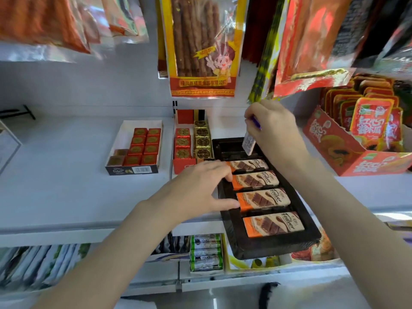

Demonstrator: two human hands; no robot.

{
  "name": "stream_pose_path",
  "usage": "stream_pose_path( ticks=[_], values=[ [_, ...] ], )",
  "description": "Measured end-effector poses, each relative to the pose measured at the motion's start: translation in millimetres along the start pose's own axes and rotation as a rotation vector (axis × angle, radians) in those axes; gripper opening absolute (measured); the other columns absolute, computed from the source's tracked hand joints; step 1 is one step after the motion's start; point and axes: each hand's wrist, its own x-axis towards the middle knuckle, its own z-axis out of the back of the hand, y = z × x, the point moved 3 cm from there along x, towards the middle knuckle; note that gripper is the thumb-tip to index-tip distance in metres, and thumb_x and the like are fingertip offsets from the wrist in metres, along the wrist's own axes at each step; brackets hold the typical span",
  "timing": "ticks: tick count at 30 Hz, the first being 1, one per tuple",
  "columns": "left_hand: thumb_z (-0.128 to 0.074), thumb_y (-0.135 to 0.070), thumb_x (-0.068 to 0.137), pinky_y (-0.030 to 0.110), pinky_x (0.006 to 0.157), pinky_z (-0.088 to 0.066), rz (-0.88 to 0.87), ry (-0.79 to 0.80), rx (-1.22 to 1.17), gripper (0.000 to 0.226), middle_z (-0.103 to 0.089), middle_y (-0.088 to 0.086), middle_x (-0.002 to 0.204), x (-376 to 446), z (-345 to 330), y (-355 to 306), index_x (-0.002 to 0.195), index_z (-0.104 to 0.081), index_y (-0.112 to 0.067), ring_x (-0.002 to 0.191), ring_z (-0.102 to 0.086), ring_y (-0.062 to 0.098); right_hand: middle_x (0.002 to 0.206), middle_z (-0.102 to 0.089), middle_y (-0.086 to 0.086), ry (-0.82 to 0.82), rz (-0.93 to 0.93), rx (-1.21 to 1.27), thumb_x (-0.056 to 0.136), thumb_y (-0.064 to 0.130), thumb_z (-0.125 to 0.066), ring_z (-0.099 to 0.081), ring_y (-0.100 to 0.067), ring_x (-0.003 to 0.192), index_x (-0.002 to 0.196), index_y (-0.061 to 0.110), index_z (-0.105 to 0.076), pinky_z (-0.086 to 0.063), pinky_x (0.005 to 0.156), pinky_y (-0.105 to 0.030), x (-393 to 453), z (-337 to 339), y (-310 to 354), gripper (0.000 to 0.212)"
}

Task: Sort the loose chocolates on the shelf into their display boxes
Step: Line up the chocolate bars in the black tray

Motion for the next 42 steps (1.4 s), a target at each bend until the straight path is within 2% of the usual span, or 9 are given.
stream_pose_path(
  ticks=[5, 15, 19, 23, 27, 30, 33, 36, 42],
  values=[
    [-0.058, -0.05, 0.079, 0.024, 0.097, -0.032, -0.017, -0.019, -0.003, 0.044, -0.044, -0.007, 0.135, 0, 0, 2, 0.113, -0.049, -0.023, 0.125, -0.035, 0.007, 0.071, -0.06, -0.014, 0.027, 0.222, -0.086, 0.075, -0.005, -0.057, -0.056, -0.032, 0.069, 0.074, 0.0, -0.06, -0.04, 0.057, -0.032, 3, -18, 16, 0.006],
    [-0.058, -0.049, 0.081, 0.025, 0.095, -0.031, -0.023, -0.014, -0.02, 0.044, -0.045, -0.004, 0.135, -1, 0, 1, 0.114, -0.049, -0.021, 0.126, -0.035, 0.009, 0.072, -0.06, -0.016, 0.136, 0.202, -0.121, 0.059, -0.018, -0.064, -0.057, -0.032, 0.063, 0.065, 0.0, -0.059, -0.039, 0.056, -0.029, -6, -33, 3, 0.02],
    [-0.058, -0.049, 0.081, 0.02, 0.092, -0.027, -0.022, -0.023, -0.023, 0.046, -0.043, -0.004, 0.136, -2, -1, 1, 0.116, -0.049, -0.022, 0.126, -0.033, 0.008, 0.103, -0.051, -0.021, 0.331, 0.014, 0.046, 0.072, -0.001, -0.07, -0.057, -0.034, 0.079, 0.088, 0.001, -0.061, -0.048, 0.059, -0.039, -15, -46, -3, 0.018],
    [-0.058, -0.05, 0.08, 0.021, 0.097, -0.026, -0.022, -0.026, -0.024, 0.047, -0.043, -0.005, 0.136, -2, -2, 3, 0.116, -0.049, -0.022, 0.127, -0.032, 0.008, 0.099, -0.064, -0.008, 0.607, -0.068, 0.236, 0.084, 0.016, -0.063, -0.063, -0.023, 0.089, 0.119, 0.009, -0.052, -0.051, 0.083, -0.038, -19, -48, -4, 0.037],
    [-0.059, -0.05, 0.079, 0.026, 0.101, -0.031, -0.021, -0.016, -0.036, 0.045, -0.044, -0.006, 0.135, -2, -1, 3, 0.115, -0.05, -0.023, 0.126, -0.034, 0.007, 0.107, -0.069, -0.006, 0.622, -0.042, 0.21, 0.092, 0.006, -0.044, -0.063, -0.02, 0.1, 0.121, 0.009, -0.05, -0.048, 0.091, -0.033, -25, -32, -11, 0.03],
    [-0.06, -0.05, 0.078, 0.029, 0.103, -0.034, -0.021, -0.01, -0.035, 0.045, -0.045, -0.008, 0.134, -1, 0, 2, 0.114, -0.05, -0.024, 0.126, -0.035, 0.006, 0.113, -0.067, 0.002, 0.671, -0.103, 0.219, 0.089, -0.002, -0.039, -0.061, -0.005, 0.089, 0.125, 0.013, -0.046, -0.039, 0.081, -0.006, -32, -13, -25, 0.039],
    [-0.06, -0.051, 0.078, 0.024, 0.1, -0.032, -0.017, -0.015, -0.032, 0.043, -0.045, -0.01, 0.135, -1, 1, 2, 0.112, -0.051, -0.026, 0.124, -0.035, 0.004, 0.127, -0.056, 0.007, 0.779, -0.093, 0.191, 0.086, -0.004, -0.039, -0.054, -0.01, 0.11, 0.129, 0.019, -0.04, -0.036, 0.09, -0.017, -48, -8, -23, 0.048],
    [-0.061, -0.05, 0.077, 0.018, 0.093, -0.029, -0.013, -0.02, -0.041, 0.042, -0.045, -0.012, 0.135, -1, 1, 1, 0.111, -0.052, -0.027, 0.122, -0.035, 0.001, 0.127, -0.053, 0.001, 0.704, -0.147, 0.243, 0.085, -0.005, -0.04, -0.05, -0.016, 0.118, 0.13, 0.017, -0.04, -0.037, 0.096, -0.026, -53, -7, -22, 0.051],
    [-0.062, -0.048, 0.077, 0.011, 0.085, -0.024, 0.008, -0.017, -0.058, 0.041, -0.041, -0.016, 0.139, -2, 0, -1, 0.112, -0.052, -0.029, 0.124, -0.036, 0.0, 0.104, -0.066, -0.013, 0.509, -0.417, 0.069, 0.085, 0.001, -0.052, -0.061, -0.028, 0.091, 0.106, 0.003, -0.061, -0.047, 0.086, -0.035, -60, 33, -79, 0.023]
  ],
)
